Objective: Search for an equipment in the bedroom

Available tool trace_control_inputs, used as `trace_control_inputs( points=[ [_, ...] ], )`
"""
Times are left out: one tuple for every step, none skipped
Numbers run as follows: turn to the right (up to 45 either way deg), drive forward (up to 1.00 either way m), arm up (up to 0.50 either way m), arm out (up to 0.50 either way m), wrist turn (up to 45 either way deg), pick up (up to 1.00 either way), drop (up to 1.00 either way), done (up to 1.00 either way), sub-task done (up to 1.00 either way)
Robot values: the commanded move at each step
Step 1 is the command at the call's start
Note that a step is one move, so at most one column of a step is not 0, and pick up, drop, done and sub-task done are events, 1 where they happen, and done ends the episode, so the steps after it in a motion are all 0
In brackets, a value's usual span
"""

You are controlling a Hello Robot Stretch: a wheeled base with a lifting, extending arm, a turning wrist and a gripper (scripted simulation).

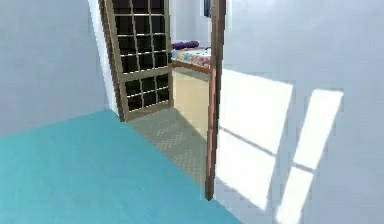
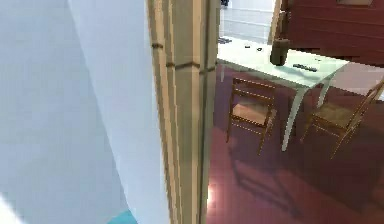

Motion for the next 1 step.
trace_control_inputs(
  points=[
    [0.0,0.45,0.0,0.0,0.0,0.0,0.0,0.0,0.0]
  ],
)
